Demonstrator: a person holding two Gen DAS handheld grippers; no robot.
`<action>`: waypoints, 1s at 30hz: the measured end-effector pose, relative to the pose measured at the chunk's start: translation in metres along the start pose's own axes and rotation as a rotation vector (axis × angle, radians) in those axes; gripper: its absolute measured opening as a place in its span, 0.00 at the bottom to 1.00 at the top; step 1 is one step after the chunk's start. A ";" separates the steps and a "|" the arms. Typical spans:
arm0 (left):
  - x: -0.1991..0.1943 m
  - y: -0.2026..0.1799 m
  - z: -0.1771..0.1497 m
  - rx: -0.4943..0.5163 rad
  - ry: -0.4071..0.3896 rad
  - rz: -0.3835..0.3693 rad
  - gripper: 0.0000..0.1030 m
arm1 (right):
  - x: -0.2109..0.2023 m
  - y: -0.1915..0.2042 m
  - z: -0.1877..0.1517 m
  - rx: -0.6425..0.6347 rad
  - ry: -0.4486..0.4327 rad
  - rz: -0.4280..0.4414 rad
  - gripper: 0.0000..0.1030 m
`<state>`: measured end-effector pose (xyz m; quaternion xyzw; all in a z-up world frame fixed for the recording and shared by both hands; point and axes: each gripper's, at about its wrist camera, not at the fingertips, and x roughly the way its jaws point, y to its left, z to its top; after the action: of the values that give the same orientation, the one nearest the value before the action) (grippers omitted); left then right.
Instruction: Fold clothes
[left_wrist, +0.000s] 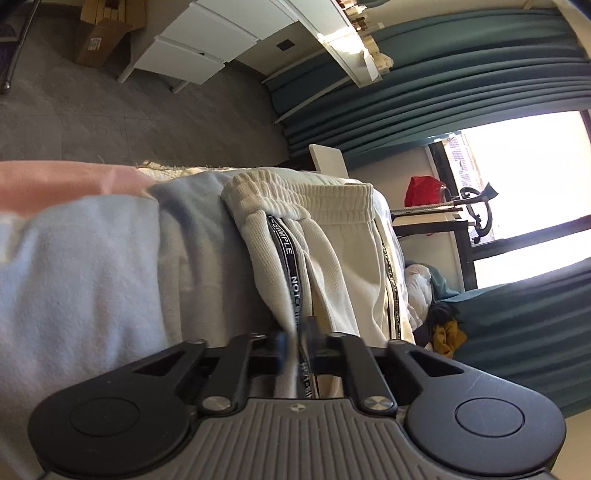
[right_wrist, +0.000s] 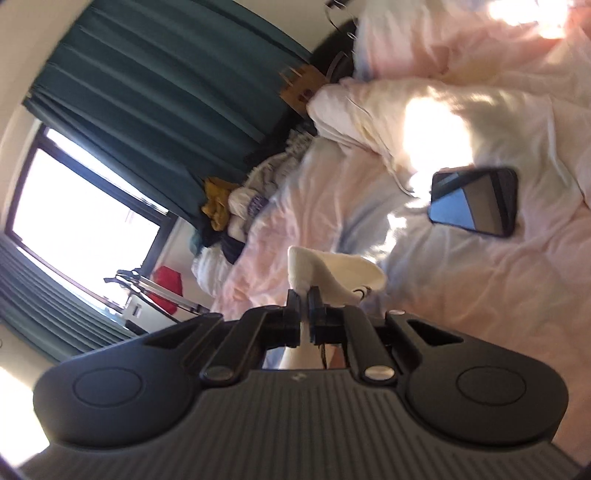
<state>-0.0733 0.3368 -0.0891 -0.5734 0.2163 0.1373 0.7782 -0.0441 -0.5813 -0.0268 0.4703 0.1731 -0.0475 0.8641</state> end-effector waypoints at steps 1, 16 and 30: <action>-0.002 -0.002 0.000 0.012 -0.012 -0.016 0.03 | -0.007 0.015 0.001 -0.030 -0.037 0.027 0.07; -0.004 -0.045 0.020 -0.131 -0.036 -0.194 0.03 | 0.125 0.083 0.068 -0.010 -0.019 -0.120 0.07; -0.003 0.007 0.009 -0.072 0.140 -0.024 0.03 | 0.074 -0.012 0.048 -0.065 -0.023 -0.099 0.06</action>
<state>-0.0772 0.3472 -0.0916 -0.6119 0.2582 0.0950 0.7415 0.0344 -0.6217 -0.0377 0.4322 0.1879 -0.0899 0.8774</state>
